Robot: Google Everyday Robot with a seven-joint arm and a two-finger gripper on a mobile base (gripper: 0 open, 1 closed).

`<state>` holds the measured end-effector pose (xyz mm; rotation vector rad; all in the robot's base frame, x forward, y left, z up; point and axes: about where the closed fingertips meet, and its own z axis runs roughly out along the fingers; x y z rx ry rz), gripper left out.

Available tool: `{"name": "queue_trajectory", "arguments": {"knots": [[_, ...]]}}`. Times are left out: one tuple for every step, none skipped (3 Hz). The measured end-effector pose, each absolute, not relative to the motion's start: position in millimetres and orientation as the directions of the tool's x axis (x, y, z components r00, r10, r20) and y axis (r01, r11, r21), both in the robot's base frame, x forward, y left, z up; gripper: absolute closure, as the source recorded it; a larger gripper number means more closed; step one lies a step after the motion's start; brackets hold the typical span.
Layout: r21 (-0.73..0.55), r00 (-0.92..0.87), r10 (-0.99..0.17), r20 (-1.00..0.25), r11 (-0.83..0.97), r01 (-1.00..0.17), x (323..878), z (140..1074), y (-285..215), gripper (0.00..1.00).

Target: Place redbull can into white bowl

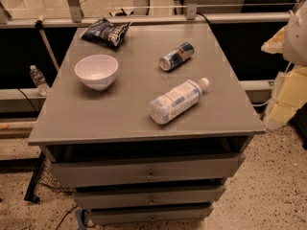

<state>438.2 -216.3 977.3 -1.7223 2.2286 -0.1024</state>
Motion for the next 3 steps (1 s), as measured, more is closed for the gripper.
{"name": "queue_trajectory", "arguments": {"knots": [[-0.25,-0.221,-0.953,-0.208,0.27,-0.93,438.3,977.4,-216.3,0.0],[-0.273,-0.187,-0.951,-0.247,0.254,-0.928,455.8,974.0,-217.9,0.0],[-0.317,-0.114,-0.944,-0.308,0.215,-0.924,497.5,967.3,-220.0,0.0]]}}
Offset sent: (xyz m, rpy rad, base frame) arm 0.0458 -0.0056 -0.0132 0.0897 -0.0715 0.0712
